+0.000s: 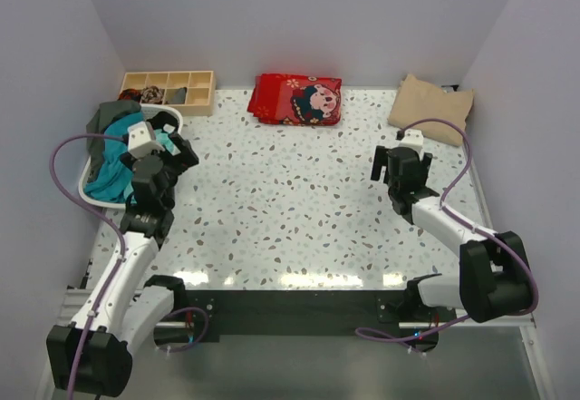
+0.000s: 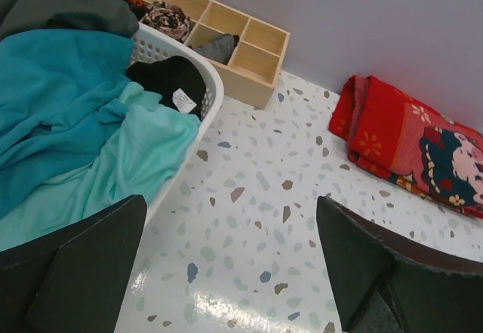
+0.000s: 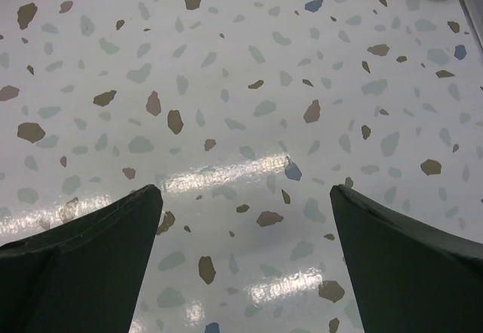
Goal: Fold and stack the t-shirts
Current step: Grab crumpled tshirt from bin with the left arm
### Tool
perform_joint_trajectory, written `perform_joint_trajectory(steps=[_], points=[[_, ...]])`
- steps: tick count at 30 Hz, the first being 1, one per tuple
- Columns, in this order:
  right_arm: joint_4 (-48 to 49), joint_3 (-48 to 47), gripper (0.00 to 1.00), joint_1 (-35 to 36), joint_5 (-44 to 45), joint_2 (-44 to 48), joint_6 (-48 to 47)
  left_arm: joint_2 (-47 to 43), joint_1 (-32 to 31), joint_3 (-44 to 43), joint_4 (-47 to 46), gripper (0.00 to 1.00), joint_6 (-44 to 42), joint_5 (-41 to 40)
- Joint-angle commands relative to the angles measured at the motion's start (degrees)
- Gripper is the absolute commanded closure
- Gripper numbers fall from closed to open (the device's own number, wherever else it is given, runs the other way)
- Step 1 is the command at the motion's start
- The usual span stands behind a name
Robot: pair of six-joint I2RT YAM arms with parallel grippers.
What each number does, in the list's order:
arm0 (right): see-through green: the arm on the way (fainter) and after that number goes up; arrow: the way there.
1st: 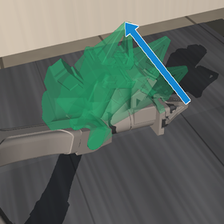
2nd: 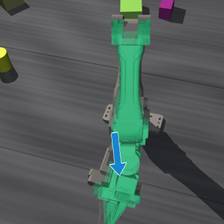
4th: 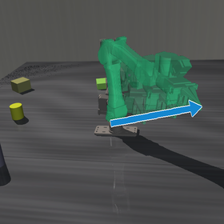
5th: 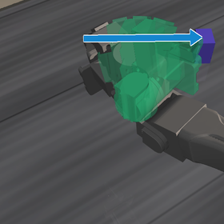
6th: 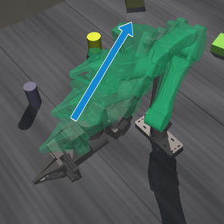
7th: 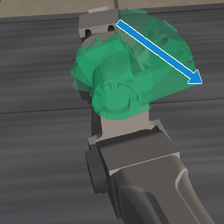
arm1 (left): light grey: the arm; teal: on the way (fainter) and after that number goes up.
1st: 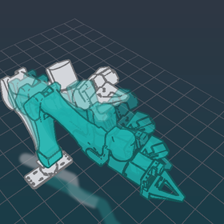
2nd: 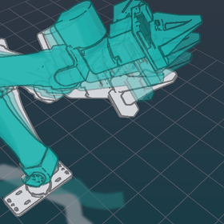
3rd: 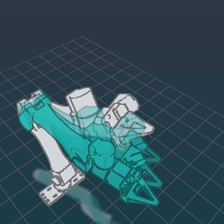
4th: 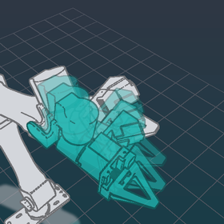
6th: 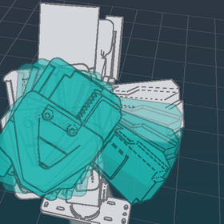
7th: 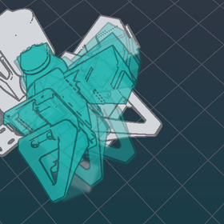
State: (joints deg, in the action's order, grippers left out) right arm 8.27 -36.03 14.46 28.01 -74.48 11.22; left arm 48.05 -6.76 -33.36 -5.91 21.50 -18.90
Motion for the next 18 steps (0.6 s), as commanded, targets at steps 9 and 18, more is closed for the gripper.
perform_joint_trajectory(steps=[9, 18], points=[[0.7, -2.2, 0.01, 0.0, 3.9, -1.6, 0.4, 9.3, 0.5, -7.7, 2.5, 0.00, 7.5, -24.2], [0.0, -6.6, 0.01, -0.1, 3.0, -7.4, 0.3, 27.3, 1.6, -12.7, -1.1, 0.00, 5.0, -24.4]])
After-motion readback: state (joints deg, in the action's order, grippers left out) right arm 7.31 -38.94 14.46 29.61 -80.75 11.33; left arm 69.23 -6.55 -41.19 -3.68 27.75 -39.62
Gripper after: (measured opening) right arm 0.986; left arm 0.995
